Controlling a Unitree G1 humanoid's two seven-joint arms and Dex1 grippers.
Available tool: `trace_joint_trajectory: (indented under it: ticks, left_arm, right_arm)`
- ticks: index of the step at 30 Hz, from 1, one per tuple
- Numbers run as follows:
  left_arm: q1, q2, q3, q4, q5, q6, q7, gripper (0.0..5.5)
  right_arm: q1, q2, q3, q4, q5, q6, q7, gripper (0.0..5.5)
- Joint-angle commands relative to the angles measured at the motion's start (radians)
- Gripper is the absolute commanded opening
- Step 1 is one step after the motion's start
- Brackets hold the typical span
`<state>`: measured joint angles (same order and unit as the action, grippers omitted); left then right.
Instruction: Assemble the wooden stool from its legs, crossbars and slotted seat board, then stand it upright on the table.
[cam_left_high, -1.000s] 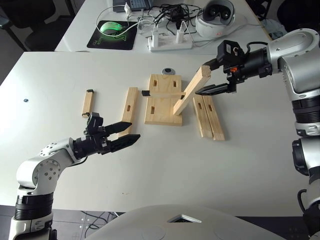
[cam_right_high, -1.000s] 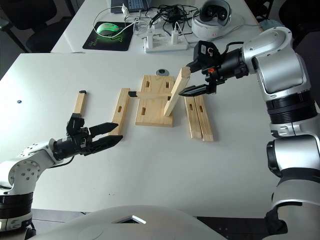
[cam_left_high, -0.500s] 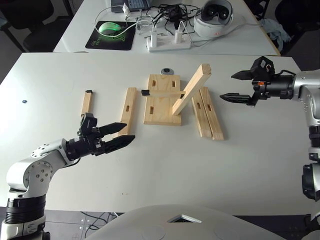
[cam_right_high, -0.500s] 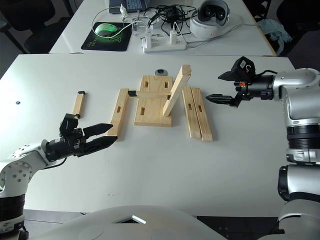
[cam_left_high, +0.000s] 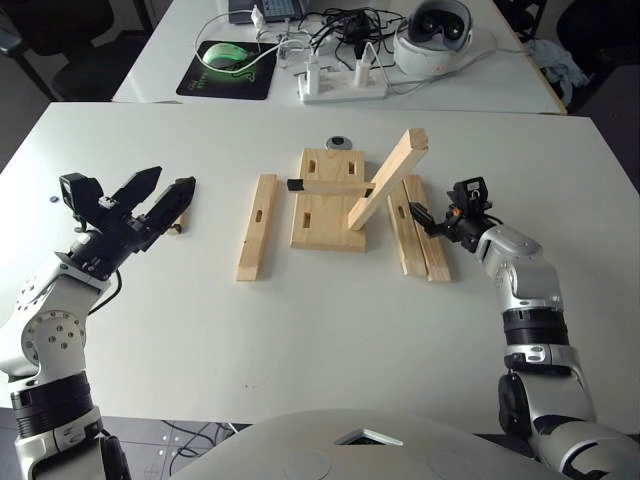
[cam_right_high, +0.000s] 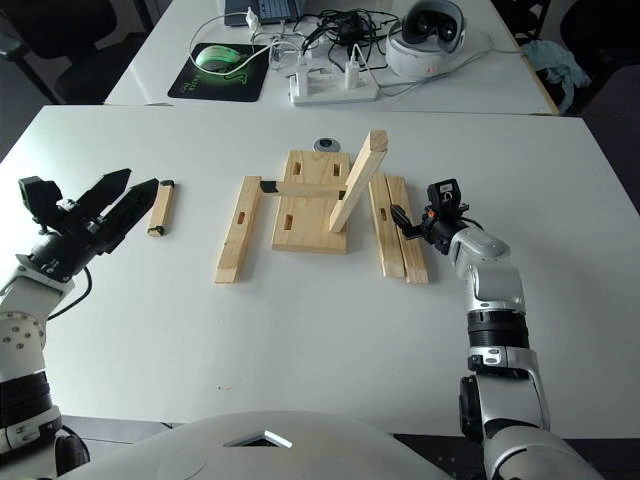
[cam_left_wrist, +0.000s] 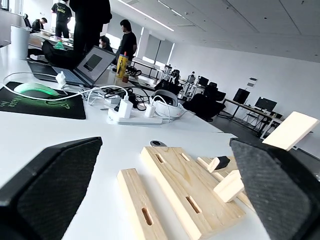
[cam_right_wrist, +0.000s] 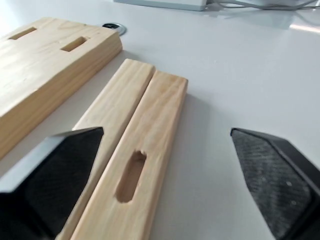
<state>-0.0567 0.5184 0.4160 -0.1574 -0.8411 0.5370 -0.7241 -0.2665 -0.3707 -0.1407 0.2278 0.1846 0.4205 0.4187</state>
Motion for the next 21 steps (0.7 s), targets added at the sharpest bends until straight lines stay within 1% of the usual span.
trace_joint_trajectory:
  ticks: [1,6,10,14,17,21]
  left_arm:
    - [-0.054,0.02,-0.035,0.032,0.013,0.009,-0.028,4.73]
    - [-0.051,0.02,-0.038,0.039,0.009,0.016,-0.034,4.73]
    - [-0.04,0.024,-0.027,0.038,-0.001,0.025,-0.036,4.73]
    - [-0.037,0.023,-0.024,0.039,0.002,0.026,-0.037,4.73]
    - [-0.019,0.013,-0.014,0.018,-0.002,0.023,-0.025,4.73]
    - [-0.007,0.005,-0.016,0.009,0.001,0.019,-0.021,4.73]
  right_arm:
    - [0.07,0.03,-0.032,-0.078,0.013,-0.004,-0.056,4.72]
    - [0.126,0.025,-0.025,-0.13,0.006,0.012,-0.067,4.72]
    - [0.151,0.018,-0.017,-0.195,0.028,0.07,-0.041,4.72]
    - [0.156,-0.013,0.01,-0.242,0.011,0.11,-0.026,4.72]
    - [0.136,-0.053,0.051,-0.245,-0.038,0.109,-0.022,4.72]
    - [0.127,-0.066,0.077,-0.243,-0.069,0.116,-0.03,4.72]
